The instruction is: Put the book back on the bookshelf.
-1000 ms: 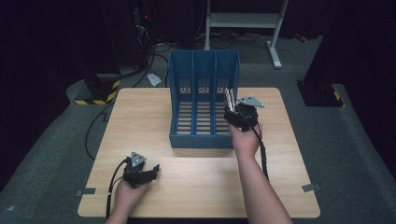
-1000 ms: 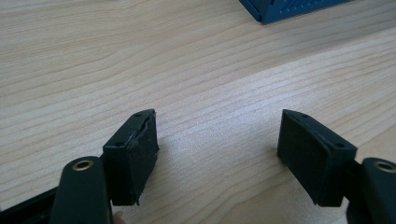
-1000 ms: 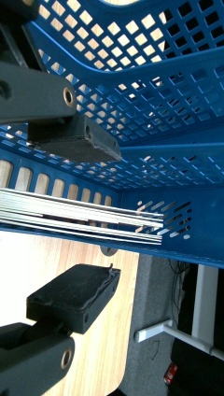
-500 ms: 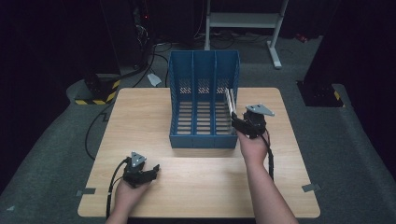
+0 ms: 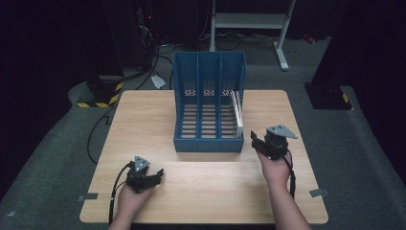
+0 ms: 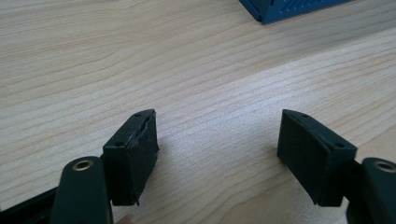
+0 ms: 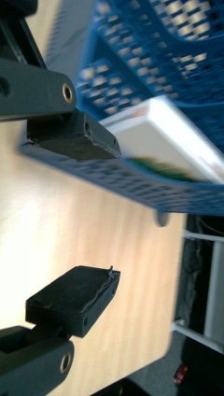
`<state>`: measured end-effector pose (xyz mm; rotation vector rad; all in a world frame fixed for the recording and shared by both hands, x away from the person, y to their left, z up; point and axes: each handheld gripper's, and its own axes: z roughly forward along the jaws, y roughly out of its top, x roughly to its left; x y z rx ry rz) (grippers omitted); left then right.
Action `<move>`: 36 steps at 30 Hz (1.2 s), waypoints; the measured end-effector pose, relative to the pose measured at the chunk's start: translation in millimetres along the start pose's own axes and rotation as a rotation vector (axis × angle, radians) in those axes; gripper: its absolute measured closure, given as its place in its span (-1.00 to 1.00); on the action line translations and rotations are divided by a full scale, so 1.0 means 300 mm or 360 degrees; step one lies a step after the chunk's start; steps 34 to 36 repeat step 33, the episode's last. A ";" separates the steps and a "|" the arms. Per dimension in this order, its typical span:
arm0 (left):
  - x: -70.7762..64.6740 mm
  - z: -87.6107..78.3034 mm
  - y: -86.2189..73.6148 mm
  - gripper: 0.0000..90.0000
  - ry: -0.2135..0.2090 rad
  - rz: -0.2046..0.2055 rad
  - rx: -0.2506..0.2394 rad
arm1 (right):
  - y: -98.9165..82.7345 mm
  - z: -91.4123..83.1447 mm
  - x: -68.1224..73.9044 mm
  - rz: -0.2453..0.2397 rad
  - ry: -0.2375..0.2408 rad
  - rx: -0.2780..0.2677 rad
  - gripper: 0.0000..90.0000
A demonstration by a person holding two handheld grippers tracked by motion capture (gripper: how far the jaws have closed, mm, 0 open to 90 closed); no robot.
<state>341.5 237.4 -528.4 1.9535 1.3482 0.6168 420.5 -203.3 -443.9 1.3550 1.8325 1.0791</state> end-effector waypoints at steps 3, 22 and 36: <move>0.000 0.000 0.000 -0.36 0.0001 0.0000 0.0000 | -0.078 -0.008 -0.008 -0.0052 -0.0026 0.0067 -0.26; -0.001 0.000 -0.001 -0.36 0.0004 0.0001 -0.0001 | -0.323 -0.035 -0.066 -0.0055 0.0046 0.0419 -0.46; -0.001 0.000 0.000 -0.36 0.0004 0.0001 -0.0001 | -0.321 -0.030 -0.065 -0.0048 0.0041 0.0420 -0.47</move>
